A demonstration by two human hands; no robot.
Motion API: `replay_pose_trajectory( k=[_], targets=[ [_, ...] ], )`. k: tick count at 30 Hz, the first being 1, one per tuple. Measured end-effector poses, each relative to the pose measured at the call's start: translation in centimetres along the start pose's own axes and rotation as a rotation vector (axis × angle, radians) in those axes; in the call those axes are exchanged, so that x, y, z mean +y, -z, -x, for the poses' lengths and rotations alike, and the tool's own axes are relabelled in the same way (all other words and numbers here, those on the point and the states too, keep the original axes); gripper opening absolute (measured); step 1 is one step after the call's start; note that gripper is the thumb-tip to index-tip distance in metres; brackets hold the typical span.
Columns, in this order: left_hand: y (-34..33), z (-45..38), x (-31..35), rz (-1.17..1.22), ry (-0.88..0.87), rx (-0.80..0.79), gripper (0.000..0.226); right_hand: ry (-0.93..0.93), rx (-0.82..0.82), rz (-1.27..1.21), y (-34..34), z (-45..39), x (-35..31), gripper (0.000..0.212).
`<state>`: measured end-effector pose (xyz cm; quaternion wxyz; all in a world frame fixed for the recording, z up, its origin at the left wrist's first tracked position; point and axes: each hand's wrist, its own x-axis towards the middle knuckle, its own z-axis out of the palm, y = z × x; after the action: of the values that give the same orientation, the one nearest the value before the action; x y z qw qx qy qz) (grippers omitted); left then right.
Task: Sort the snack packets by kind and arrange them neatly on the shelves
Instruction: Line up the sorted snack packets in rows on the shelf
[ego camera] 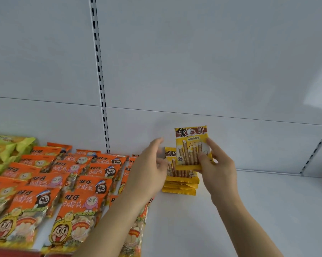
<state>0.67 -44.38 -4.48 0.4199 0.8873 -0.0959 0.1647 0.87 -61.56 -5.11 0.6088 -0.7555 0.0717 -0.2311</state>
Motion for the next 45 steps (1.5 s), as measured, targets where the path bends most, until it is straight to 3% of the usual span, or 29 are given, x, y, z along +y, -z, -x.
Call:
replay_pose_trajectory(
  k=[5, 10, 14, 18, 22, 27, 30, 34, 37, 45],
  targets=[
    [-1.0, 0.2, -0.3, -0.307, -0.135, -0.182, 0.066, 0.169, -0.103, 0.591, -1.1, 0.0, 1.5, 0.037],
    [-2.0, 0.0, -0.6, -0.562, -0.147, -0.242, 0.063, 0.168, -0.264, 0.693, -1.3, -0.3, 3.1, 0.023],
    [-2.2, -0.3, -0.8, -0.56, -0.147, -0.24, 0.054, 0.266, -0.333, 0.723, -1.1, -0.6, 3.2, 0.02],
    [-2.1, -0.4, -0.9, -0.523, -0.152, -0.266, 0.054, 0.235, -0.381, 0.769, -0.8, -0.7, 3.0, 0.03],
    [-1.8, -0.7, -1.2, -0.465, -0.149, -0.22, 0.063, 0.243, -0.329, 0.9, 0.1, 0.0, 2.1, 0.055],
    [-2.3, -0.8, -0.2, -0.435, -0.232, -0.116, 0.06, 0.271, -0.252, 1.12, 2.7, 1.0, 1.8, 0.062],
    [-3.8, -0.6, 1.2, -0.395, -0.265, -0.091, 0.051, 0.239, -0.215, 1.156, 5.3, 1.9, 2.0, 0.063],
    [-7.1, 0.8, 4.5, -0.313, -0.319, -0.075, 0.047, 0.226, -0.163, 1.188, 10.6, 2.9, 2.7, 0.08],
    [-10.1, 2.4, 8.0, -0.315, -0.351, -0.142, 0.056, 0.19, -0.123, 1.198, 15.4, 3.1, 2.9, 0.069],
    [-21.3, 6.4, 20.5, -0.288, -0.388, -0.26, 0.063, 0.115, -0.094, 1.239, 32.2, 3.1, 5.4, 0.068]
  ],
)
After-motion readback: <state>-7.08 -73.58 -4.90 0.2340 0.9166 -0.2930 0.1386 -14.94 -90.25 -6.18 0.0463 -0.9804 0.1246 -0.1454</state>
